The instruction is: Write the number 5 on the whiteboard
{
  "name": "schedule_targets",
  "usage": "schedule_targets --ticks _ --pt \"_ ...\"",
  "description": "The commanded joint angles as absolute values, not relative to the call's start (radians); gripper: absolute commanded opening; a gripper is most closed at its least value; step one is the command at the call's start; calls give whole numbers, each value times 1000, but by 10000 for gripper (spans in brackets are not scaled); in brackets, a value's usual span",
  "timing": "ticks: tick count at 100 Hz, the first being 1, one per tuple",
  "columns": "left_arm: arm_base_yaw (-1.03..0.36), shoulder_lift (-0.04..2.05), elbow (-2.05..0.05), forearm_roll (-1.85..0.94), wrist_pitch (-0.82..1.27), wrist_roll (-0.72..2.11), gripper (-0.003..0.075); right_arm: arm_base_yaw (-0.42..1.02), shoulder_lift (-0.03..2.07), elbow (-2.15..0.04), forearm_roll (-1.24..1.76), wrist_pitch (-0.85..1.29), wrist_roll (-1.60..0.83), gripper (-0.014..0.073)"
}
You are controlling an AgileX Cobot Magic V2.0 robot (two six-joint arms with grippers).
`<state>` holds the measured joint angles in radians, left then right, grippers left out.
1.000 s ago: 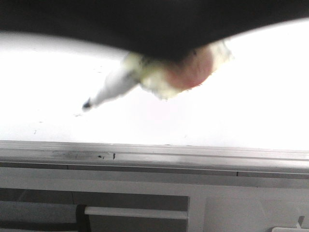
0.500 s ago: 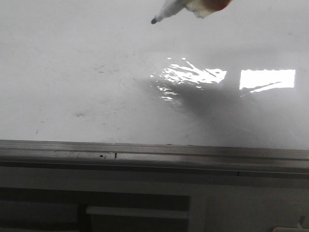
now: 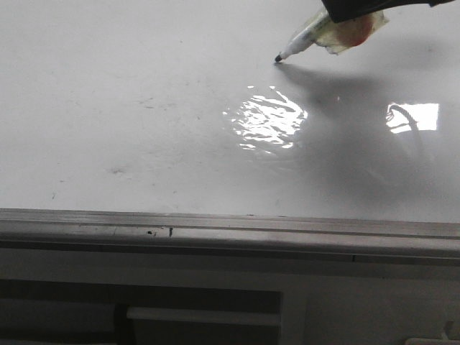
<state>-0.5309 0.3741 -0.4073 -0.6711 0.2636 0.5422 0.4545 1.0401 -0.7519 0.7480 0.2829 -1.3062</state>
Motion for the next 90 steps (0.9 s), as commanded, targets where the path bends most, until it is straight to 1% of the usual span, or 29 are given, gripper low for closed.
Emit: schedule_targets --ticks 1,19,43,66,79,90 --pt "-526 378 -435 -694 198 533 -20 446 1046 -785 754 231 -1308 -62" --pt "-526 378 -435 -694 198 533 -20 446 1080 -756 754 238 -1308 -62" --pt "-526 378 -435 -694 198 533 -20 446 1090 -737 754 335 -1259 -60" --pt "-526 380 -435 -694 198 533 -20 446 1090 -737 729 320 -1257 -60" --pt "-526 380 -435 -694 198 533 -20 436 1076 -737 609 299 -1144 -60" --pt "-526 380 -435 -694 198 533 -20 416 1055 -737 471 350 -1012 -60"
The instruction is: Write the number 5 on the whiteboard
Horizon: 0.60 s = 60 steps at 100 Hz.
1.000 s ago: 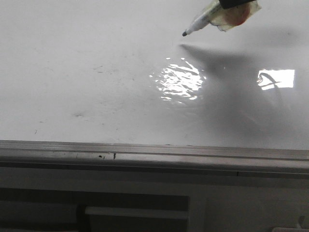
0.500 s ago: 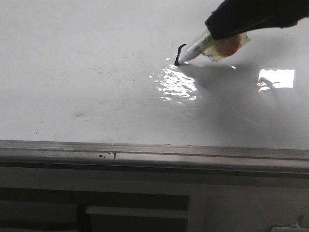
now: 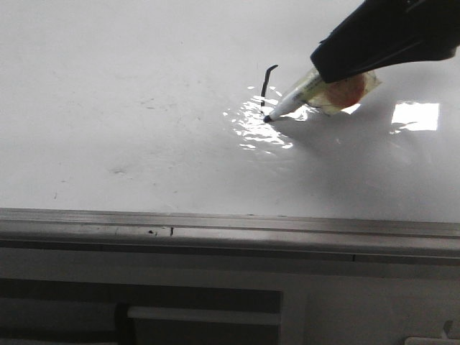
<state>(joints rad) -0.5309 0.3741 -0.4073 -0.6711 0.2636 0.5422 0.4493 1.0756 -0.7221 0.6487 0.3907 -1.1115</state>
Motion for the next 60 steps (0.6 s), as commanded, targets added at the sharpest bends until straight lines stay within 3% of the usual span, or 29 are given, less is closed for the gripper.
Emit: schedule_targets --ticks 1,16,29,60 --pt "-526 380 -435 -694 198 533 -20 414 1055 -737 460 354 -1003 -60" --pt "-526 380 -435 -694 198 533 -20 405 1021 -737 237 458 -771 -60" --pt "-526 380 -435 -694 196 533 -20 429 1023 -734 267 513 -762 -60" --pt "-526 380 -435 -694 192 533 -20 645 1169 -760 278 277 -723 -60"
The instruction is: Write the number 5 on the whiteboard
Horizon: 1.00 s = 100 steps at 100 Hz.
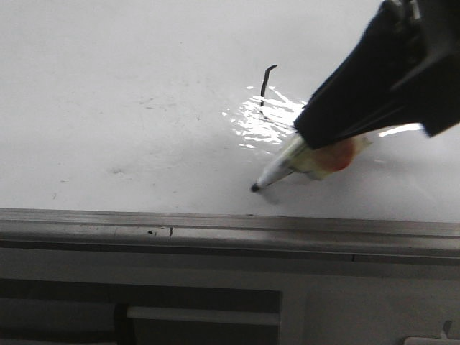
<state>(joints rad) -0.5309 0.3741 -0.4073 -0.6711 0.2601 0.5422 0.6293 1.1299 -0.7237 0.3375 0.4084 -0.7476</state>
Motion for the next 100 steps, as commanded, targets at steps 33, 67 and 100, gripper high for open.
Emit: schedule_targets --ticks 33,67,100 --pt "-526 380 -435 -694 192 533 -20 626 1047 -924 209 376 -723 -60" --pt "-526 380 -435 -692 192 534 -20 535 1062 -927 209 409 -723 -60" --pt "-526 380 -435 -692 191 534 -20 536 1097 -927 234 393 -723 -60"
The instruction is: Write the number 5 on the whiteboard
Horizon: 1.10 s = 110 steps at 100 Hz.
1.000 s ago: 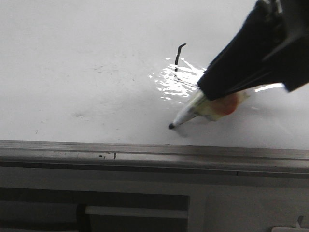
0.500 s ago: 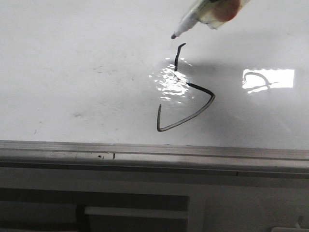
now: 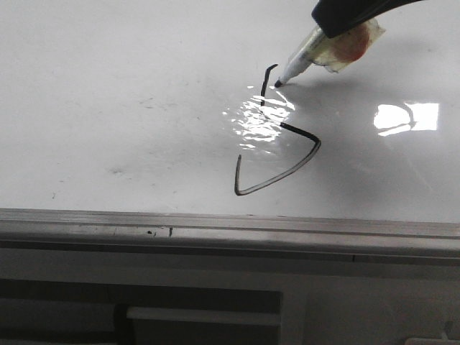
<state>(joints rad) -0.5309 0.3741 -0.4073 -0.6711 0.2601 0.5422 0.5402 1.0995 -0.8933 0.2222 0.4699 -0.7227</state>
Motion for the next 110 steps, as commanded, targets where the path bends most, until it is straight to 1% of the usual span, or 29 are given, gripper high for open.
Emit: schedule_targets --ticks 1,18,46,71,90,110 --pt "-526 380 -435 -692 191 534 -20 536 1097 -927 234 390 -723 -60" --pt "-526 380 -435 -692 191 534 -20 543 1115 -927 237 352 -725 -64" --pt "-526 380 -435 -692 191 534 -20 531 1139 -927 235 365 -725 -63" --pt "-526 380 -435 -692 191 534 -20 439 1112 -927 222 461 -703 -60" --pt "-526 380 -435 -692 191 534 -20 356 1037 -925 181 514 -648 -60" --pt "-526 380 -435 -692 189 534 -20 350 1020 -917 181 538 -648 -60"
